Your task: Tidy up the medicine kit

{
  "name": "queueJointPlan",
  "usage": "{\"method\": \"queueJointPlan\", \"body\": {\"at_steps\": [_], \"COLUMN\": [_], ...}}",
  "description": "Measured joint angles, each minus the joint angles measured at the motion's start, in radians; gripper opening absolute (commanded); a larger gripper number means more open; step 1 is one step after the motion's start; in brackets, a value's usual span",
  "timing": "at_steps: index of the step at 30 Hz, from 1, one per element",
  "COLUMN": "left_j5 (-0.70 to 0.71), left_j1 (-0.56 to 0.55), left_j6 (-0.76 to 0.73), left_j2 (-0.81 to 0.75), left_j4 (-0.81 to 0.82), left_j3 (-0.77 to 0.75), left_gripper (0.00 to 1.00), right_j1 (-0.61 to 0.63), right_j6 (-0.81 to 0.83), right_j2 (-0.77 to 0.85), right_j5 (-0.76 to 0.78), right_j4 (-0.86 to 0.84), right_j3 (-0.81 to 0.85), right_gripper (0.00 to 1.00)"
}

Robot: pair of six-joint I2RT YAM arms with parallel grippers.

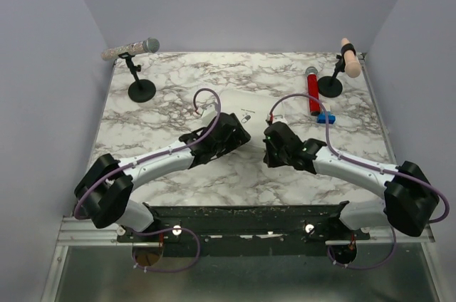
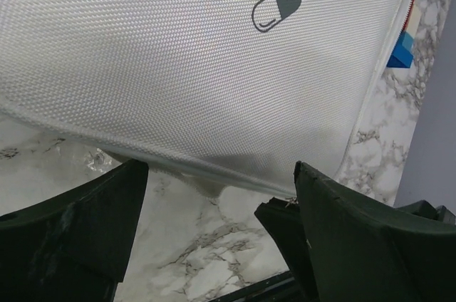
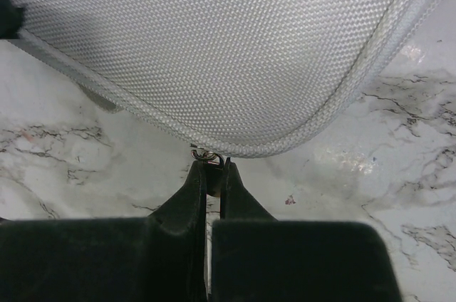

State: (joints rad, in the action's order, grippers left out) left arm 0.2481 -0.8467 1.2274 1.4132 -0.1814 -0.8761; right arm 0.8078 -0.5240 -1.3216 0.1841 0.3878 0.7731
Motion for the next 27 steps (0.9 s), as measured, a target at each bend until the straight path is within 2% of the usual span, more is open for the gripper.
{"method": "queueJointPlan", "body": {"at_steps": [5,8,10,13,15,20,27], "left_j5": [0.002,0.002,0.002,-0.006,-0.024,-0.084,-0.198], "left_j1": [0.0,0.006,0.014,0.033,0.063,0.146,0.246], "left_j6": [0.005,0.001,-0.008,-0.018,-0.016,-0.017,-0.098], "left_j2": [0.064,0.079,0.079,0.063,0.027,-0.051,-0.063], "left_j4": [0.024,0.023,0.024,0.035,0.045,0.078,0.093], "left_j3": [0.0,0.0,0.002,0.03,0.065,0.115,0.131], "left_gripper": [0.82,0.7,0.53,0.19,0.01,0.0,0.0], "right_j1": [0.03,0.056,0.074,0.108,0.122,0.15,0.154], "right_j6": [0.0,0.0,0.001,0.002,0.001,0.003,0.022], "right_j2": [-0.003,-0.012,-0.024,-0.051,-0.066,-0.084,-0.09], "right_j5": [0.003,0.007,0.011,0.014,0.013,-0.005,-0.009], "right_j4": [0.005,0.013,0.021,0.028,0.024,-0.035,-0.074], "right_j3": [0.007,0.017,0.031,0.056,0.069,0.089,0.087], "right_gripper": [0.01,0.01,0.01,0.01,0.01,0.01,0.01]}}
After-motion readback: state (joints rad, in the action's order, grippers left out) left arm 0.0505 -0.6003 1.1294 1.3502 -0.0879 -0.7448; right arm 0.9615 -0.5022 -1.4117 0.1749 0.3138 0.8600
